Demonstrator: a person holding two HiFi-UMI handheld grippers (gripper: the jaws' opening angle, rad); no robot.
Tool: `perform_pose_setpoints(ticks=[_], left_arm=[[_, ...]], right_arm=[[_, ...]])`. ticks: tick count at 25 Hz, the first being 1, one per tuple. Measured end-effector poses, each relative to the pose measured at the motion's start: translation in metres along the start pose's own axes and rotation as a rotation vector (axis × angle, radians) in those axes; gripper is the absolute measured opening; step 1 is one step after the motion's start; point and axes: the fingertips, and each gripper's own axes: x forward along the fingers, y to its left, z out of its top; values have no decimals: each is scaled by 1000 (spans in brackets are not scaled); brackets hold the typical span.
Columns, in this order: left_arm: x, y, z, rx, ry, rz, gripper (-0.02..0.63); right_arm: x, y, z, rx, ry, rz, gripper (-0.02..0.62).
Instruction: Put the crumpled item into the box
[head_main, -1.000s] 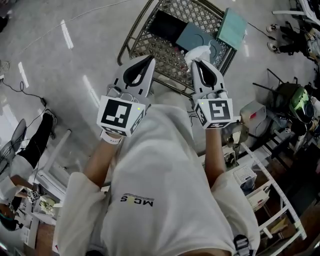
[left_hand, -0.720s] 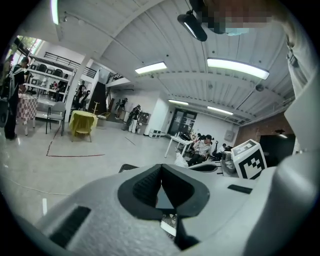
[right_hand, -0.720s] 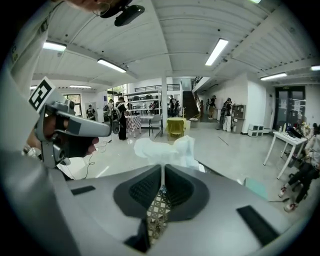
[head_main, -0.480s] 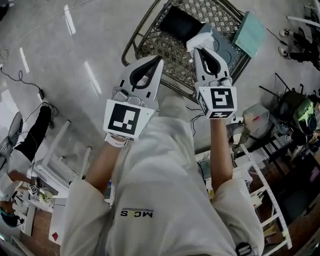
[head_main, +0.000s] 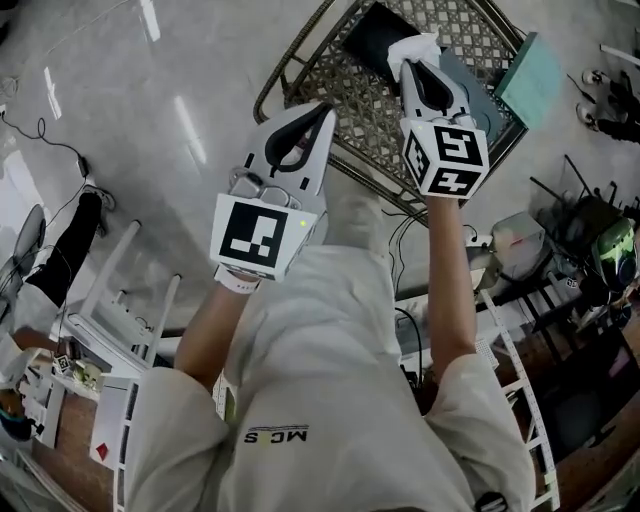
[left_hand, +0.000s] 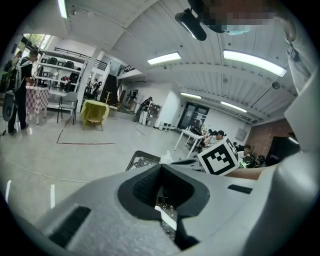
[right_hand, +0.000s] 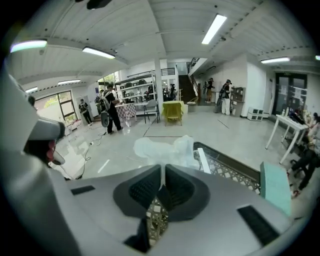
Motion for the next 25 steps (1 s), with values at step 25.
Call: perform_pose_setpoints(ticks=[25], left_arm=[[14, 10, -28, -15, 41, 8, 25]], right_arm=[[68, -22, -65, 512, 95, -148, 43]])
